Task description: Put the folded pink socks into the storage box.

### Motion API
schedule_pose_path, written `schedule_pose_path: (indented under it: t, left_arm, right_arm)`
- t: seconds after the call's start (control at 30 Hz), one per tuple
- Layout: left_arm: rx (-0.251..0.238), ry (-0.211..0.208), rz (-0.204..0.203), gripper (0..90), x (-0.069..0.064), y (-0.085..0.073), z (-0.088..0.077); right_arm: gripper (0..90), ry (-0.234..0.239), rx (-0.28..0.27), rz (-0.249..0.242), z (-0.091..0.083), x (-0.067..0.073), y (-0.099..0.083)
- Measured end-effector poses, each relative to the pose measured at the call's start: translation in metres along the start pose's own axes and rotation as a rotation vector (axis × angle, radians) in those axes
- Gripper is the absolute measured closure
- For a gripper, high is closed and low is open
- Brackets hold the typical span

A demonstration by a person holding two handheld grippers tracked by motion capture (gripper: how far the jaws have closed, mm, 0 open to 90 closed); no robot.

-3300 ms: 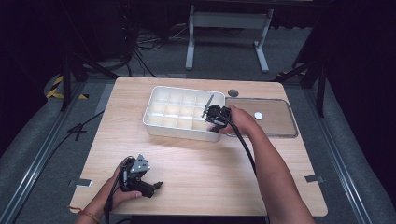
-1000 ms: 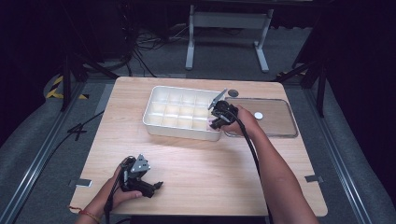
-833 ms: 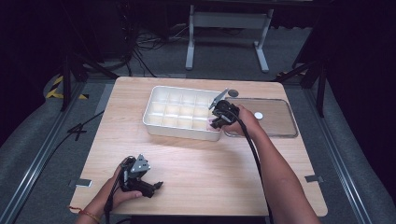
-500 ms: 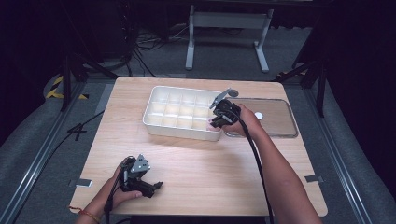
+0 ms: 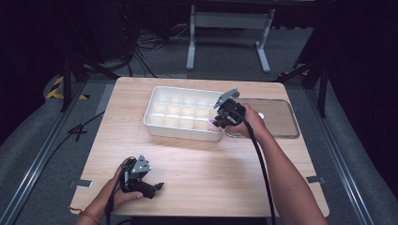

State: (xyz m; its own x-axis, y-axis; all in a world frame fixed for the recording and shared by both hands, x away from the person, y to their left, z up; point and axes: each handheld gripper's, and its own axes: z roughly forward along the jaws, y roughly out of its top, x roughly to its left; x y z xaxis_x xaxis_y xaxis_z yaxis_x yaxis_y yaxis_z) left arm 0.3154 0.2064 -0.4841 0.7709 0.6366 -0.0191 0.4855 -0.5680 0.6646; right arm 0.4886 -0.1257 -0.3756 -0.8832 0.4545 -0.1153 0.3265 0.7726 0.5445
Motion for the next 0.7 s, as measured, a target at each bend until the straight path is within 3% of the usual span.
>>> schedule_pose_path:
  t: [0.7]
  left_arm:
    - [0.001, 0.005, 0.002, 1.0, 0.000, 0.000, 0.000]
  right_arm:
    - [54.5, -0.085, -0.035, 0.015, -0.029, 0.009, -0.013]
